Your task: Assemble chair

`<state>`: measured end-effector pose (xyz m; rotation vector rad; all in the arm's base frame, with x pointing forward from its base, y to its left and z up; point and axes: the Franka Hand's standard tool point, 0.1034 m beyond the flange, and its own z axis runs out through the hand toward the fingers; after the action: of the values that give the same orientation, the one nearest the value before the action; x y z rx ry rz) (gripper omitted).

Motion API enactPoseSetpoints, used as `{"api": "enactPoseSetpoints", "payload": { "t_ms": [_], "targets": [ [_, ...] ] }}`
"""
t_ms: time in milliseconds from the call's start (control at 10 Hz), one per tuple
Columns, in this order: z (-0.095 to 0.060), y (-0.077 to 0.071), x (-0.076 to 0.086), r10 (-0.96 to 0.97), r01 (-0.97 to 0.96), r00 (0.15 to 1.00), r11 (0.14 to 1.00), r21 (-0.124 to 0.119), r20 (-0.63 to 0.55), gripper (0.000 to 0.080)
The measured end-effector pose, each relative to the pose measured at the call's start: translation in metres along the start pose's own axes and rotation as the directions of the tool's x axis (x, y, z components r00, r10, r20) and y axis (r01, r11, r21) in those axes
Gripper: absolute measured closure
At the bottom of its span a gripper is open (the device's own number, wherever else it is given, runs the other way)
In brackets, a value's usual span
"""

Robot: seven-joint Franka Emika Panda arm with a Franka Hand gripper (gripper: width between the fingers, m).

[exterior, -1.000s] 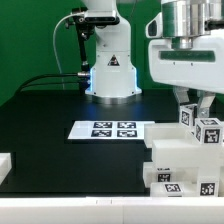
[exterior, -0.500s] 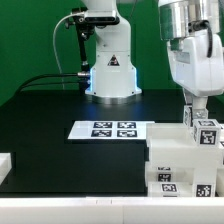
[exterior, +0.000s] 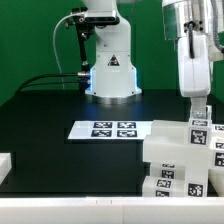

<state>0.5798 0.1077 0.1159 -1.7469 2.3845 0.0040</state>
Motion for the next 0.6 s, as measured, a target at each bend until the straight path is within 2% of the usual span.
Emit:
{"api": "enactPoseSetpoints", "payload": {
  "t_ms": [100,200,300,400,500,600],
  "targets": [
    [0.0,0.0,0.0,0.0,0.0,1.0,1.0,0.0,0.0,0.0437],
    [0.0,0.0,0.0,-0.001,0.001,1.0,1.0,0.0,0.0,0.0298],
    [0.0,0.0,0.0,-0.001,0.001,1.0,1.0,-0.001,0.0,0.0198],
    [0.0,0.0,0.0,-0.003,0.003,1.0,1.0,0.0,0.0,0.0198],
    [-0.003,0.0,-0.003,-0.01,0.01,1.0,1.0,0.004,0.006,0.0158],
    [-0.012,-0.002,-0.007,-0.023,0.022,1.0,1.0,0.013,0.019,0.0152]
  ]
}}
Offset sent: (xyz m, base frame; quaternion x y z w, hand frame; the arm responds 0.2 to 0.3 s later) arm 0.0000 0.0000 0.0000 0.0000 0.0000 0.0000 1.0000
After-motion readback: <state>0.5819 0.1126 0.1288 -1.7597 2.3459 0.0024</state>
